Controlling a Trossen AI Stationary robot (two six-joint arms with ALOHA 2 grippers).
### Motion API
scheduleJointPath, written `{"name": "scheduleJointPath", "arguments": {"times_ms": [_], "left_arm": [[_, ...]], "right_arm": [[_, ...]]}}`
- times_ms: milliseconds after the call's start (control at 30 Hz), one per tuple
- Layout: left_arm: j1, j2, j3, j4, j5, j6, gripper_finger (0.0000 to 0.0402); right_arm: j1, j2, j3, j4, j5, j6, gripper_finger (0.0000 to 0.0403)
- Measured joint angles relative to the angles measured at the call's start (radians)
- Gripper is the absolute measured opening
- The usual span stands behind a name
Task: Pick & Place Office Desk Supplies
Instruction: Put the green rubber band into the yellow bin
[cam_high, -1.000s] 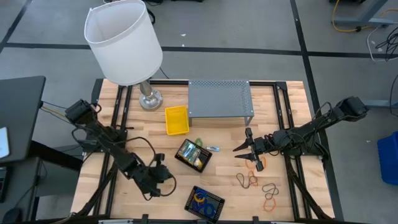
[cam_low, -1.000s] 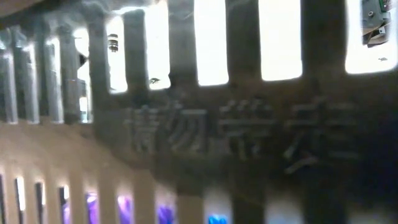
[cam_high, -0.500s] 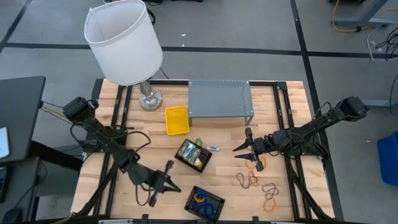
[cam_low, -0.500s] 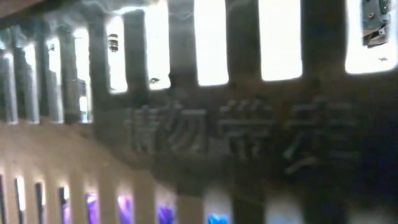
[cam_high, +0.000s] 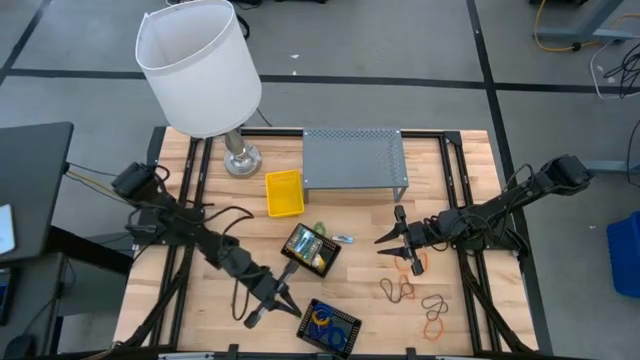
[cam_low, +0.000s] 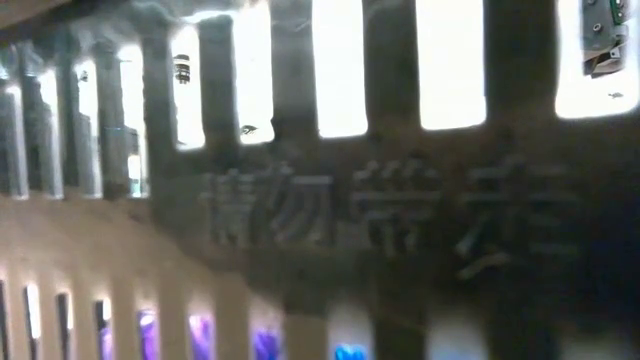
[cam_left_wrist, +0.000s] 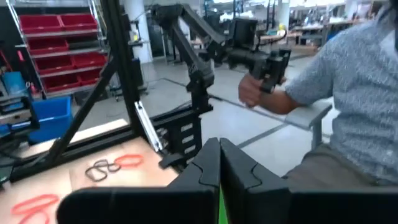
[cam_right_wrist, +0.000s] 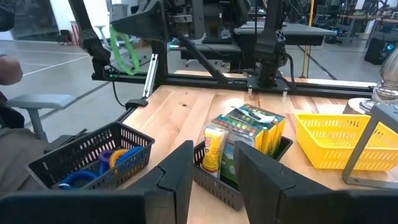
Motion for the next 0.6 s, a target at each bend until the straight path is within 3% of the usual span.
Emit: {"name": "scheduleJointPath", "arguments": {"times_ms": [233,433,600], "left_arm": [[0.067,-0.018,-0.036,0.032,0.024,0.059,0.0000],[0.143,-0.064,-0.254,0.310,-0.039,0.042,0.0000],[0.242,-0.154,-0.413,0.375,-0.127,0.012,0.0000]], "right_arm": [[0.000,0.000,0.000,-0.001,0.000,0.000,0.0123],[0.000,0.000,0.000,-0.002,0.000,0.000,0.0123],[0.000,0.000,0.000,-0.001,0.000,0.000,0.0123]]}}
